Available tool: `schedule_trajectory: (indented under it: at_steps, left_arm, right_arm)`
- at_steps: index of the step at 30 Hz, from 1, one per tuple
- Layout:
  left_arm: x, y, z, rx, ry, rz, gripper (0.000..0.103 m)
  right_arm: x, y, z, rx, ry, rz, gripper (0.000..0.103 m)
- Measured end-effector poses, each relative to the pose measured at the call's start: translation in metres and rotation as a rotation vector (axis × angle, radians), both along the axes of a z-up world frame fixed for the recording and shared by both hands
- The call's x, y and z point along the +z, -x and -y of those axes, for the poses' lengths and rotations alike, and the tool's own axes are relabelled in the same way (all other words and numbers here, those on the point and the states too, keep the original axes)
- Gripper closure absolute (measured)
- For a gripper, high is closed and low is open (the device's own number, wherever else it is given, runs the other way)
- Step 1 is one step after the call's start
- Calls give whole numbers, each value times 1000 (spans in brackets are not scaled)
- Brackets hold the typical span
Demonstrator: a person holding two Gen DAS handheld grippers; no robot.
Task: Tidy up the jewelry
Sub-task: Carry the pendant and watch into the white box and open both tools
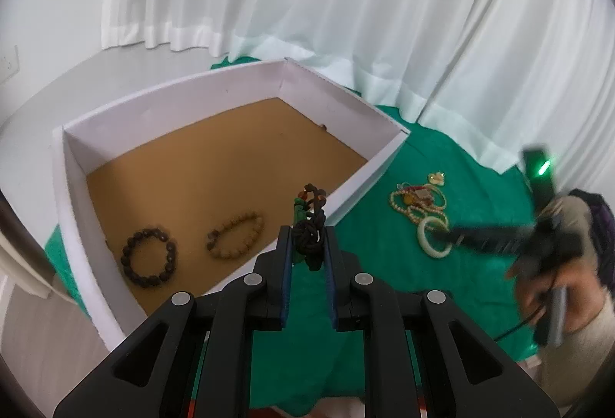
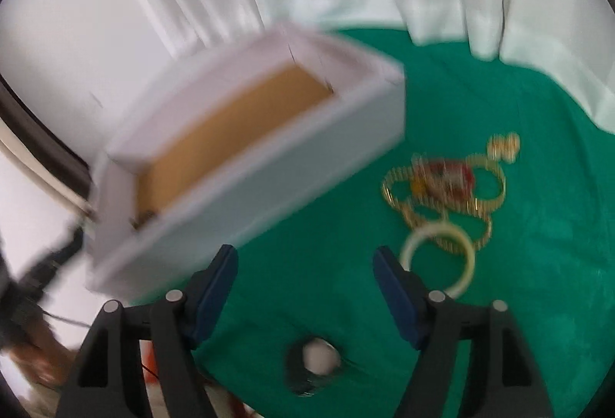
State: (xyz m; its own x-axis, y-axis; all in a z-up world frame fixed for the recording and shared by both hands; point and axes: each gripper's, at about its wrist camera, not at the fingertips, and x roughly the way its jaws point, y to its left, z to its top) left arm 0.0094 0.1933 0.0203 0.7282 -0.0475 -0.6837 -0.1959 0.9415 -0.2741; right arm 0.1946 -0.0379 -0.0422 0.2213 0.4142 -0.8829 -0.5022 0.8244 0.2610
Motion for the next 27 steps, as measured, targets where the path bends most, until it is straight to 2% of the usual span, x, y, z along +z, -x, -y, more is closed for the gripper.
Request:
schedule_trajectory:
  at_steps: [1,3,7,10,12,13,14,16,20,23,27]
  left_arm:
    - [0,1,0,0,0,-1,89]
    - [0,4,0,-3,-6,-2,90]
    - [-1,7,2,-11,-11,-7,90]
    - [-4,5,6,-27,0,-11,89]
    - [-6,4,10,-36,6,-17,90]
    - [-6,4,11,-38,7,-21,89]
    - [-6,5,11,-38,6,-23,89]
    - [-3,6,9,-34,3,-23,90]
    - [9,4,-5,-10,1,-7,90]
    - [19,-4,-20,22,-12,11,90]
    - [24,-24,-46,73,-32,10,90]
  right_arm:
    - [-15,6,0,8,16,-38,28]
    - [-24,18,3,20,2,-49,28]
    - [-21,55,9,86,-10,77,28]
    - [-40,71,8,149,9,84,28]
    - [-62,74,5,175,57,85,29]
    - [-67,74,6,176,79,92,60]
    - [-69,73,8,164,82,94,86]
    - [-56,70,17,105,26,93,86]
    - [-2,69,10,121,-42,168,86]
    - [47,62,-19,177,-107,229,86]
    - [93,44,-77,230,-180,300,86]
